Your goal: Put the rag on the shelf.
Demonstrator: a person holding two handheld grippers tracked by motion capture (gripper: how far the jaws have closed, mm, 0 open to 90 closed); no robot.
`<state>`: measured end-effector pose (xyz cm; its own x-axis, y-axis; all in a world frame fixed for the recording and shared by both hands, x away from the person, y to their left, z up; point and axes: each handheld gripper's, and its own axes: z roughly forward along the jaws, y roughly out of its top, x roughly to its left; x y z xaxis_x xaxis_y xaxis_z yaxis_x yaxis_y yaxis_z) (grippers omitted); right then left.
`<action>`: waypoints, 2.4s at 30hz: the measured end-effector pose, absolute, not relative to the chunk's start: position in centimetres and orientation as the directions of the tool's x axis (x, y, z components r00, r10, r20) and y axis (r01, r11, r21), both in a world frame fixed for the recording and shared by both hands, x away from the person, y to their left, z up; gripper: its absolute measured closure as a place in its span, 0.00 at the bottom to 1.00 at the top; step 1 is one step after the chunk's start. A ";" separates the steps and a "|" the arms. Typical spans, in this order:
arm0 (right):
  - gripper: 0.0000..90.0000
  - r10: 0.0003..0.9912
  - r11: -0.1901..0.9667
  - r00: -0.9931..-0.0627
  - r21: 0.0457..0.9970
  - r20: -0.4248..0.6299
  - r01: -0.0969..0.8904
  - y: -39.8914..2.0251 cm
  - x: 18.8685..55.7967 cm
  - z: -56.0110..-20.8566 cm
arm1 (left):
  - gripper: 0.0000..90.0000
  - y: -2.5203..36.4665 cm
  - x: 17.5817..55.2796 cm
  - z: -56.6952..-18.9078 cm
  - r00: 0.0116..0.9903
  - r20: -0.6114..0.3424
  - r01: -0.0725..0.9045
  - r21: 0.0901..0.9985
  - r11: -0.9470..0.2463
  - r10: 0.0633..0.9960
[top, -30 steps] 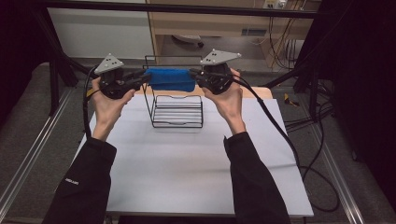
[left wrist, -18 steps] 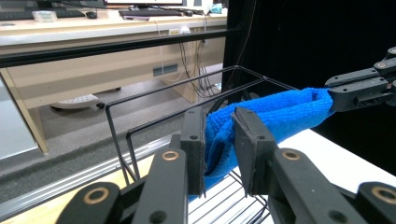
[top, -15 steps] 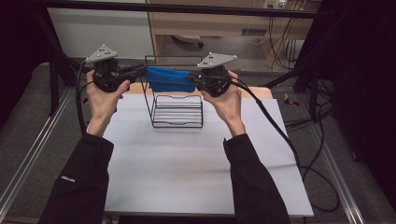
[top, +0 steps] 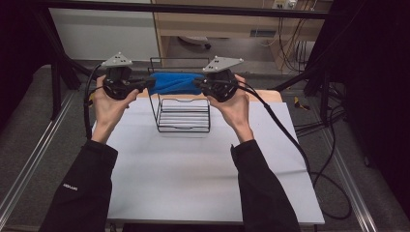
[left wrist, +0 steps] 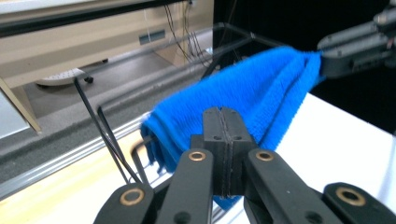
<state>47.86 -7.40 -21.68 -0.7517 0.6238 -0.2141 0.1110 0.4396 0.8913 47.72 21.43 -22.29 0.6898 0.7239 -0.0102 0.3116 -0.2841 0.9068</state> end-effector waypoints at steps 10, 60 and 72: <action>0.89 0.612 0.462 -0.763 0.877 -0.206 0.133 -7.2 47.9 -22.4 | 1.00 21.4 47.8 -24.2 0.687 -0.009 0.338 0.889 -0.310 0.726; 0.34 0.693 0.308 -0.720 0.921 -0.046 0.238 -11.4 44.8 -23.9 | 0.49 23.5 45.0 -28.5 0.672 0.026 0.364 0.859 -0.360 0.740; 0.08 0.720 0.268 -0.694 0.908 0.033 0.321 -15.6 43.3 -26.9 | 0.19 25.4 42.4 -32.9 0.664 0.017 0.405 0.832 -0.378 0.748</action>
